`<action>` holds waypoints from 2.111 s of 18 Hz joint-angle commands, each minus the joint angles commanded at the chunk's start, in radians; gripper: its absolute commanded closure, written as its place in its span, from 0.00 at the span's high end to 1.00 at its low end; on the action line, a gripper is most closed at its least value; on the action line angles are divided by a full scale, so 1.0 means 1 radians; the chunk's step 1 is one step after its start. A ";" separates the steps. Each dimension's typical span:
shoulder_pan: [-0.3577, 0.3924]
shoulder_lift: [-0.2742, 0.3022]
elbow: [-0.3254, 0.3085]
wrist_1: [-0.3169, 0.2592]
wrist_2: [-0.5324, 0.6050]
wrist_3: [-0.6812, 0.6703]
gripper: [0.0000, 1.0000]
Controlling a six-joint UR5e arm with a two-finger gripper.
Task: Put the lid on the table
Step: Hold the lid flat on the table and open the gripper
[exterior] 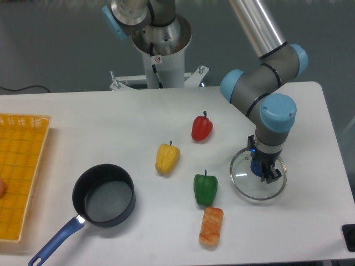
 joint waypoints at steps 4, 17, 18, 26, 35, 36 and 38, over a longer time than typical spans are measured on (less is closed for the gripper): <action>0.000 -0.005 -0.002 0.012 0.000 -0.002 0.62; 0.000 -0.018 -0.002 0.031 0.000 0.002 0.62; 0.000 -0.018 -0.002 0.032 0.000 0.002 0.62; 0.000 -0.026 -0.005 0.043 0.000 0.002 0.62; 0.000 -0.029 -0.005 0.045 0.002 0.003 0.63; 0.000 -0.029 -0.005 0.045 0.002 0.003 0.63; 0.000 -0.031 -0.005 0.045 0.003 0.003 0.63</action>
